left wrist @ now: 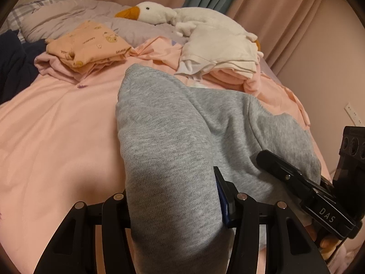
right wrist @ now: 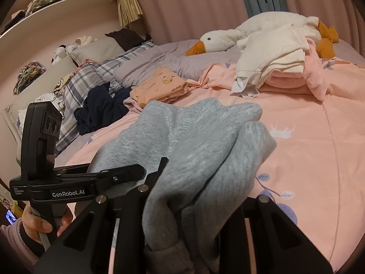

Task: Fold small clothes
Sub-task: 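Lift the held end with both grippers and fold it over the rest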

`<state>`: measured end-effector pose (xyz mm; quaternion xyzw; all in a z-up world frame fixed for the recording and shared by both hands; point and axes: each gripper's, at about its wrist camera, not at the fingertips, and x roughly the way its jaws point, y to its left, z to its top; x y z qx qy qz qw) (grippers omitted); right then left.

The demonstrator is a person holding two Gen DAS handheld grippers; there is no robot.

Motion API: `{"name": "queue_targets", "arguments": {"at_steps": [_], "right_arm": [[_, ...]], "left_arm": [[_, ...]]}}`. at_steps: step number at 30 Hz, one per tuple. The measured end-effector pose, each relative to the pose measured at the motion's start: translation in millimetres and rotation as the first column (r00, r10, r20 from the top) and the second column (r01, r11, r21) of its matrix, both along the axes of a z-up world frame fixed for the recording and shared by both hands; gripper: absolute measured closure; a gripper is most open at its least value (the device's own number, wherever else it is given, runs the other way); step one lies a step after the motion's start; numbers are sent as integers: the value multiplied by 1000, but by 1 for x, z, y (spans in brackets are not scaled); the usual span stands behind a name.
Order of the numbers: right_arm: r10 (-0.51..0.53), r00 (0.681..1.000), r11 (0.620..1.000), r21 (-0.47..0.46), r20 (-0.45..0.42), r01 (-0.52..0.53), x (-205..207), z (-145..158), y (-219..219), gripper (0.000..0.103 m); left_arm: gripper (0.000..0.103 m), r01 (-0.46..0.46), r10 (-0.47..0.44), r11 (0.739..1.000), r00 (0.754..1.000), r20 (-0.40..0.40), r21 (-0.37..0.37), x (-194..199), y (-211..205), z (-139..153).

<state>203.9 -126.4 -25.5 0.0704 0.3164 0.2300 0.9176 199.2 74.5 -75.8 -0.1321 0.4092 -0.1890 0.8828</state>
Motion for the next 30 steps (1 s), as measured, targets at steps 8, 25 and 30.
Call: {"name": "queue_targets", "arguments": {"at_steps": [8,25,30], "right_arm": [[-18,999,1000,11,-49,18,8,-18,-4,79],[-50,991,998,28,-124,54,11,-42,-16,77],[-64,987,997,37,-149,70,12,-46,-20,76]], "left_arm": [[52,9,-8,1000,999,-46,14,6,-5,-17],[52,18,-15,999,997,-77,42,9,-6,-26],[52,19,-16,999,997,-81,45,11,-6,-27]]}}
